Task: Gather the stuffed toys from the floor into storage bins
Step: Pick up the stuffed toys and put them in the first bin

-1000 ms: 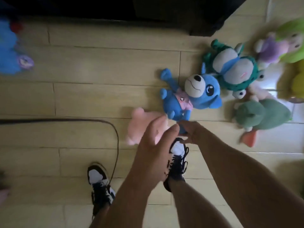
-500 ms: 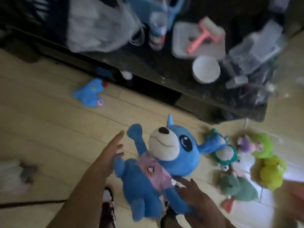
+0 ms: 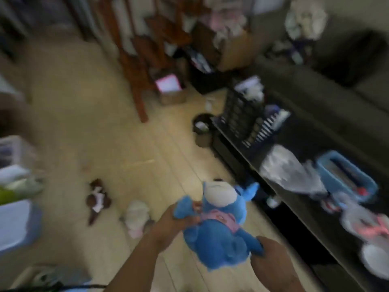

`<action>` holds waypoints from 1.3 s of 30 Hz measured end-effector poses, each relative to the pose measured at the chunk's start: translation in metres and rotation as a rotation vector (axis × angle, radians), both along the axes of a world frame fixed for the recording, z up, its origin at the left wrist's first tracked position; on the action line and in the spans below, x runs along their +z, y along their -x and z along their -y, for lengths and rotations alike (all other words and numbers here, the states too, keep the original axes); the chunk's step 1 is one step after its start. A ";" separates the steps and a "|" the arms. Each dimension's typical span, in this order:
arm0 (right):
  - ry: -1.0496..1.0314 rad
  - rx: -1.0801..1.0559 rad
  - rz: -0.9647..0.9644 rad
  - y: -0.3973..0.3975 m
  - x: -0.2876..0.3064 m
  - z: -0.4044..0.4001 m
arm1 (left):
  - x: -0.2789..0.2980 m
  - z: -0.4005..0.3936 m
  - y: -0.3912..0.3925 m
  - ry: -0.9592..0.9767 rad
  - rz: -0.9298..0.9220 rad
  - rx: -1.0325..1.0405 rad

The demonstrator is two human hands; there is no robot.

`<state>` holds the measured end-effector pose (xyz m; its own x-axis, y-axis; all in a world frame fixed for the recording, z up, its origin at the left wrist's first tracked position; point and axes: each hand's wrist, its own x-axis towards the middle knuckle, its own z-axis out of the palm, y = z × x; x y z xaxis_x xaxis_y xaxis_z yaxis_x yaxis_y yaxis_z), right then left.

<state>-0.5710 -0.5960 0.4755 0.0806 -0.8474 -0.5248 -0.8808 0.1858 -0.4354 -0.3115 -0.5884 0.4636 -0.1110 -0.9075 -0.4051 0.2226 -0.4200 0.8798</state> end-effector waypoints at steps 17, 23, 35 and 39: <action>-0.325 0.809 0.114 -0.451 -0.003 -0.056 | -0.002 -0.258 -0.250 -0.209 0.409 1.487; -0.507 1.070 0.228 -0.569 -0.023 -0.129 | -0.035 -0.293 -0.277 -0.350 0.415 1.773; -0.403 1.405 -0.038 -0.667 -0.142 -0.283 | -0.130 -0.416 -0.352 -0.677 0.261 1.904; -0.361 1.398 -0.181 -0.684 -0.208 -0.293 | -0.191 -0.431 -0.374 -0.692 0.157 1.798</action>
<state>0.1129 -0.3030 0.2675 0.6236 0.0438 -0.7805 -0.4672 -0.7797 -0.4170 0.0627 -0.1578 0.2721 0.6931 0.3984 -0.6007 0.6716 -0.0542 0.7389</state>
